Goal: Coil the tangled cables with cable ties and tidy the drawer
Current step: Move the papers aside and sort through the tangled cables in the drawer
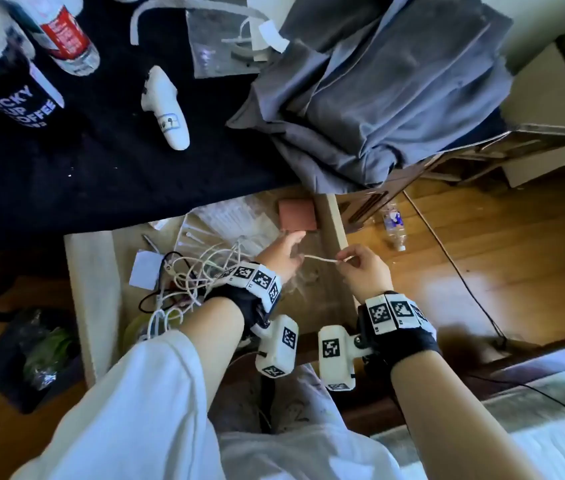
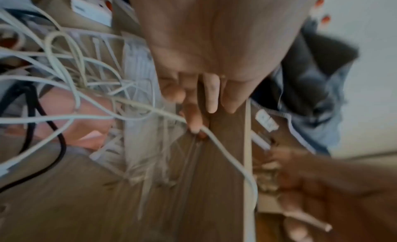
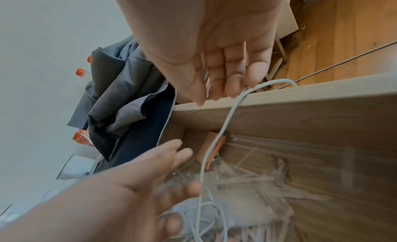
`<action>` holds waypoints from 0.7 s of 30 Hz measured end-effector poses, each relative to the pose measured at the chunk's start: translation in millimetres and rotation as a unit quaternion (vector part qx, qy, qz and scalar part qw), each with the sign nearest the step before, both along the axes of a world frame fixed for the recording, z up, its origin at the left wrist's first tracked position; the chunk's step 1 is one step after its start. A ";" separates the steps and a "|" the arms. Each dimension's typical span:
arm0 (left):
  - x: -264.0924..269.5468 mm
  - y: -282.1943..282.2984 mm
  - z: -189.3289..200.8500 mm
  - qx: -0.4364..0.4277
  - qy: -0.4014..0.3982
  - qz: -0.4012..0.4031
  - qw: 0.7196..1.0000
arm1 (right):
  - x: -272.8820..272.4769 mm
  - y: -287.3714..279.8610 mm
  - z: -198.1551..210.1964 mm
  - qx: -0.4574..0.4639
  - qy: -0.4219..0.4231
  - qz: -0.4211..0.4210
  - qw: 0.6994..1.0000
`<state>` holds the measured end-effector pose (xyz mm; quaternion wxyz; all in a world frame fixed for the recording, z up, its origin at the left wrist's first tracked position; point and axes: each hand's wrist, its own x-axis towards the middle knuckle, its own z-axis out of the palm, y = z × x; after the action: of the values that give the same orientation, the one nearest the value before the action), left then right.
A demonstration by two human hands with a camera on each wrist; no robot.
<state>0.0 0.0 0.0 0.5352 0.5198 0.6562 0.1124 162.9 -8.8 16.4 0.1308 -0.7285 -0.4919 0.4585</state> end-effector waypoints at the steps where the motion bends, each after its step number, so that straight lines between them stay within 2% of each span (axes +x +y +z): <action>1: 6.6 0.7 -3.0 -0.037 -0.003 -0.025 0.999 | 1.4 -0.2 -1.1 -0.002 0.005 0.008 1.000; 3: 17.5 2.3 -6.6 -0.086 0.028 -0.092 0.992 | 4.8 0.0 -8.5 0.004 0.017 0.028 0.999; 5: 22.3 3.5 -1.6 -0.078 0.061 -0.119 0.988 | 6.3 -0.3 -11.5 0.004 0.036 0.036 0.999; 8: 7.1 5.7 17.3 0.015 0.052 -0.022 0.998 | 8.6 6.6 -6.4 0.020 0.037 0.062 0.997; 11: -28.9 3.3 34.4 0.069 0.009 0.091 0.993 | -2.0 13.6 -0.8 0.020 0.011 0.149 0.989; 13: -57.2 -3.8 44.1 0.100 -0.013 0.174 0.980 | -14.9 17.8 -3.8 0.011 -0.011 0.204 0.979; 17: -118.5 -29.1 54.1 0.153 -0.006 0.342 0.927 | -49.3 16.2 -4.5 -0.015 -0.032 0.276 0.960; 19: -146.1 -45.9 54.3 0.147 0.001 0.375 0.915 | -72.2 12.3 0.4 -0.016 -0.006 0.295 0.955; 21: -168.1 -64.5 51.7 0.112 -0.002 0.387 0.915 | -97.8 10.1 4.5 -0.003 0.024 0.301 0.953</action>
<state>-168.1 -64.5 51.7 0.3893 0.2812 0.7882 0.3848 65.1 1.3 20.8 -0.0033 -0.5356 -0.6839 0.4954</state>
